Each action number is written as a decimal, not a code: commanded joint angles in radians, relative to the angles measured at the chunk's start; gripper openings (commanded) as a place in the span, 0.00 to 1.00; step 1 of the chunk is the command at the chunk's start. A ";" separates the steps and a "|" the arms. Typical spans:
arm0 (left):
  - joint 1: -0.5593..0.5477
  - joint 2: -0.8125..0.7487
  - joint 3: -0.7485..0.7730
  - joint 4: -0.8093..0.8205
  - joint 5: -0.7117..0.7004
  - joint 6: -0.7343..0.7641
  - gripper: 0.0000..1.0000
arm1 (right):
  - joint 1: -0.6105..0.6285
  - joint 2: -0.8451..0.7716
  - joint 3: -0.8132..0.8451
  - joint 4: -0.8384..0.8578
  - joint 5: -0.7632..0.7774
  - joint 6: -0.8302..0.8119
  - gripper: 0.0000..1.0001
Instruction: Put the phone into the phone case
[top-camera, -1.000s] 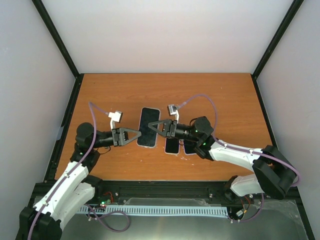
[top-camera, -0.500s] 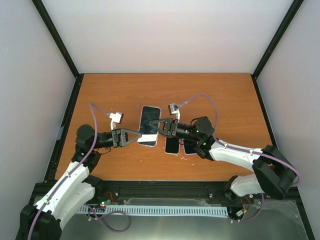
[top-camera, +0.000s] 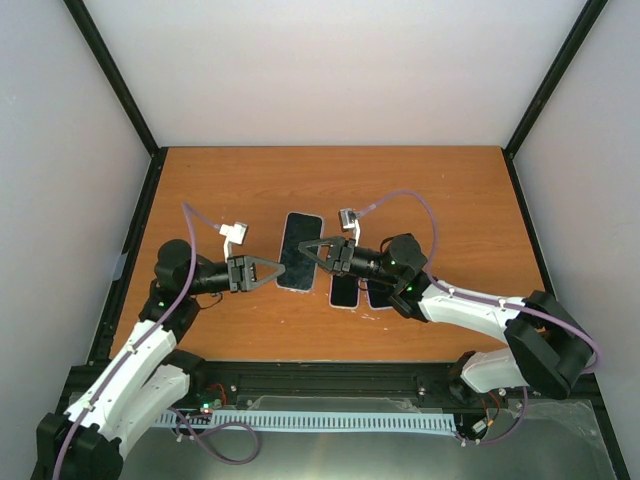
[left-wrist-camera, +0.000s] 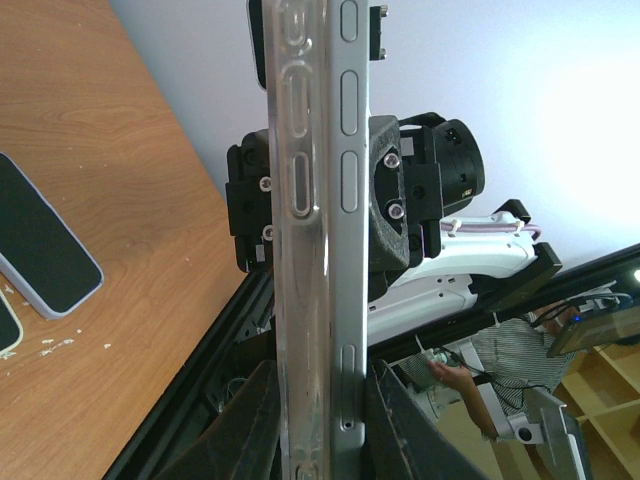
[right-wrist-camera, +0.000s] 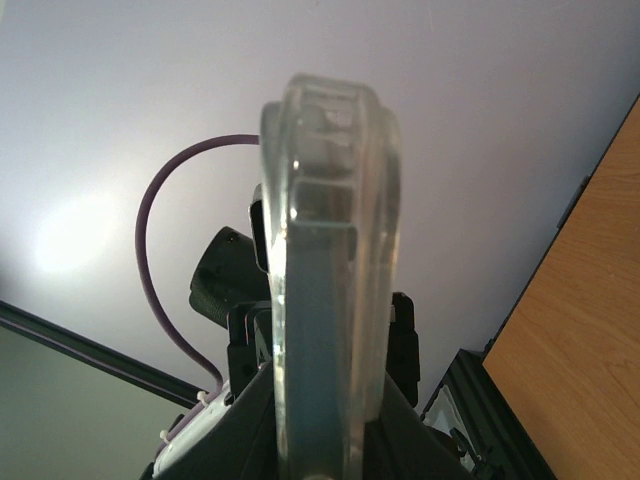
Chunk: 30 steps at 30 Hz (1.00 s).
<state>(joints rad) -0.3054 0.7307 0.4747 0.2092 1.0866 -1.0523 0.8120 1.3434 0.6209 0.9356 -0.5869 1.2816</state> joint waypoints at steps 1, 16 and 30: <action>0.002 -0.027 -0.009 0.143 0.009 -0.091 0.27 | 0.006 -0.052 0.007 0.108 -0.037 0.013 0.16; 0.002 0.002 0.020 -0.002 -0.046 0.015 0.01 | 0.005 -0.051 -0.009 0.109 -0.033 0.024 0.21; 0.002 0.038 0.096 -0.011 -0.068 0.052 0.47 | 0.007 -0.131 -0.074 -0.038 -0.167 -0.154 0.11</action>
<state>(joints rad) -0.3050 0.7315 0.5034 0.1810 1.0348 -1.0161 0.8139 1.2491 0.5686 0.8650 -0.6868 1.1893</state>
